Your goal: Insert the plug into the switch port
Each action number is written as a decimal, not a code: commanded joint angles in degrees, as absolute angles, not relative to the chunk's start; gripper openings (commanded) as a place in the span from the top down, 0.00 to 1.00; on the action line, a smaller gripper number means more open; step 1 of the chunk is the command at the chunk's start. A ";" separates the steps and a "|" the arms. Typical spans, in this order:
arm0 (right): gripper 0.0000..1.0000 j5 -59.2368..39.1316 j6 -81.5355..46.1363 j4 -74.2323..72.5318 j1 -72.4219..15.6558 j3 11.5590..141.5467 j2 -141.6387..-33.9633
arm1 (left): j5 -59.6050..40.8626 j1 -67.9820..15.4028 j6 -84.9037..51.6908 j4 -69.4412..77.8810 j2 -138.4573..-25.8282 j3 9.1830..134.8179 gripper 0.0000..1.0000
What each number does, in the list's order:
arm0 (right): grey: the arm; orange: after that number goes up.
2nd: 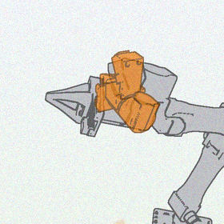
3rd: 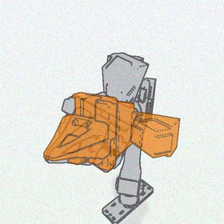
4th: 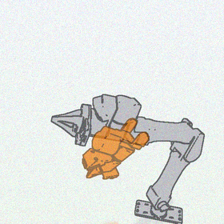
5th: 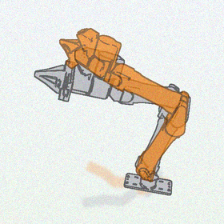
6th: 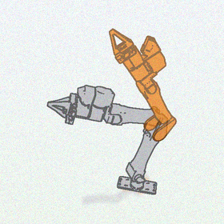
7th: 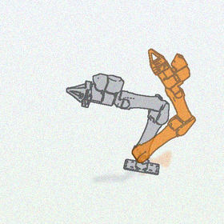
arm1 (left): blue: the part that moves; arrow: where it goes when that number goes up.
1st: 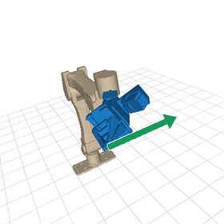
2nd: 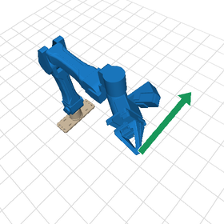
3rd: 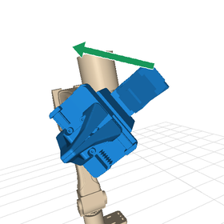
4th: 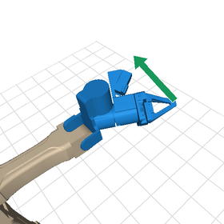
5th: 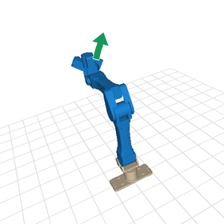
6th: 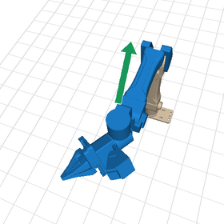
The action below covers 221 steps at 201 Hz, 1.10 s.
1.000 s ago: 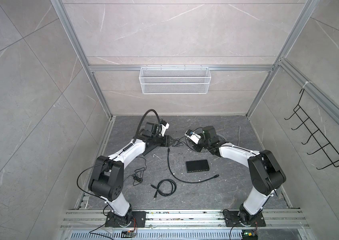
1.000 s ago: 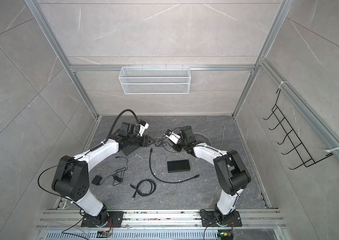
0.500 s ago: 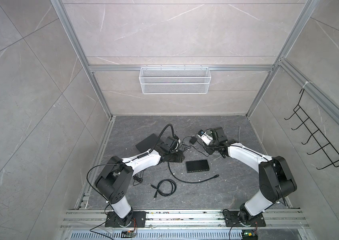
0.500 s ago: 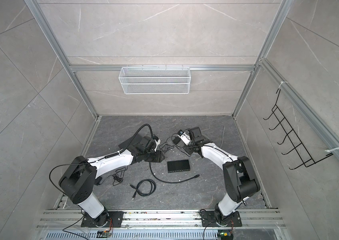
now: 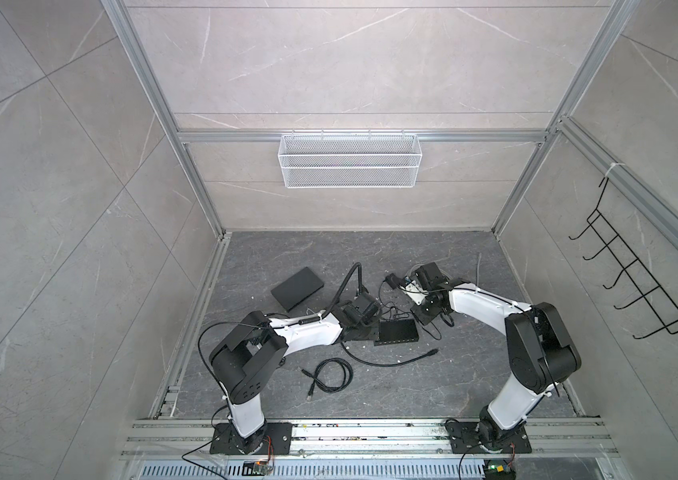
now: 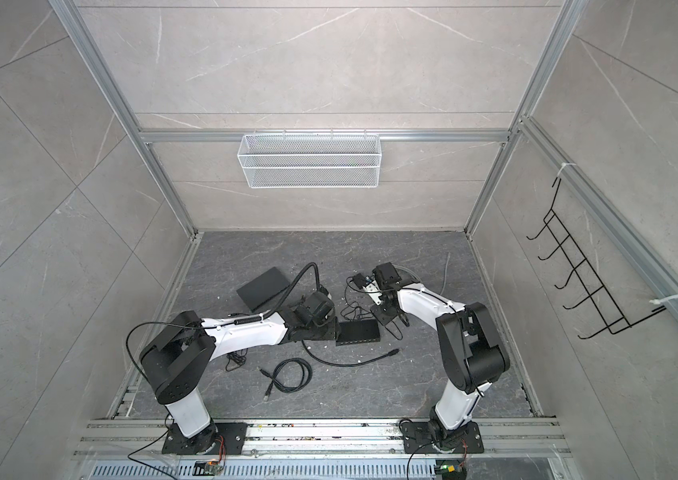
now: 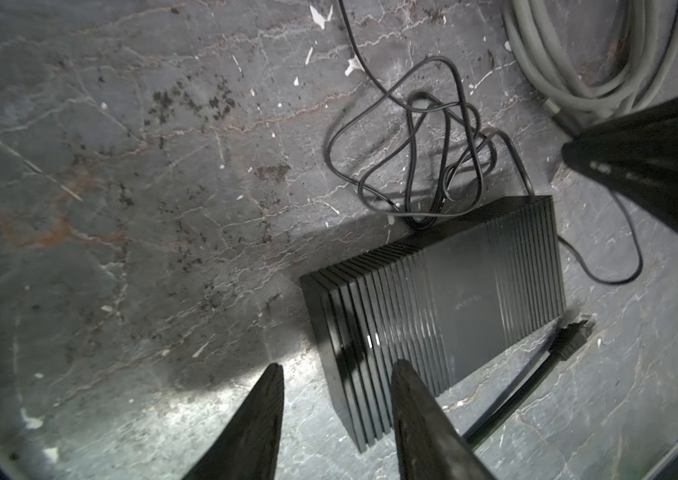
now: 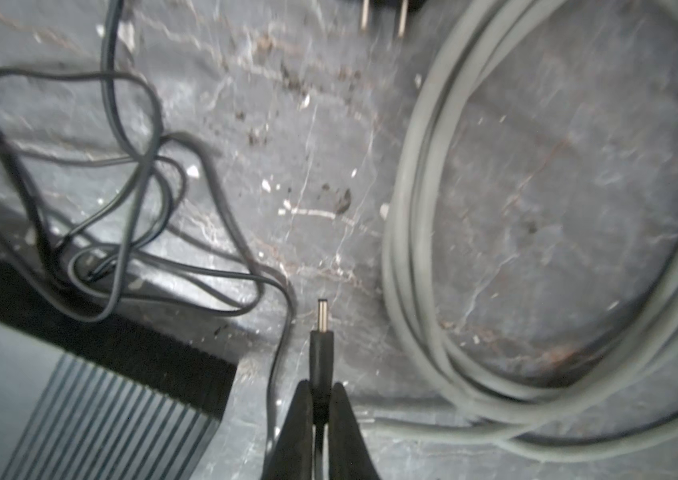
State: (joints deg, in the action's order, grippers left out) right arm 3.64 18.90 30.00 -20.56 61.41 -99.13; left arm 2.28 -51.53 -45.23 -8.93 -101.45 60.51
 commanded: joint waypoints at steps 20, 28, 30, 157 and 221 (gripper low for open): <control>0.91 0.57 15.49 32.54 -21.26 60.22 -100.33 | 4.93 -52.34 -50.45 -5.28 -101.16 59.57 0.54; 0.91 -0.12 15.38 32.44 -21.48 60.05 -100.41 | 5.14 -52.38 -50.78 -5.21 -101.39 59.59 0.54; 0.91 -0.34 15.32 32.43 -21.52 60.06 -100.49 | 5.24 -52.38 -50.86 -5.12 -101.44 59.59 0.54; 0.91 -16.04 11.76 27.77 -25.93 59.20 -97.92 | 9.35 -48.59 -47.61 -5.56 -100.74 59.41 0.53; 0.92 -5.36 11.32 41.22 -23.55 61.20 -93.09 | 4.32 -48.41 -40.33 -11.72 -99.29 62.05 0.54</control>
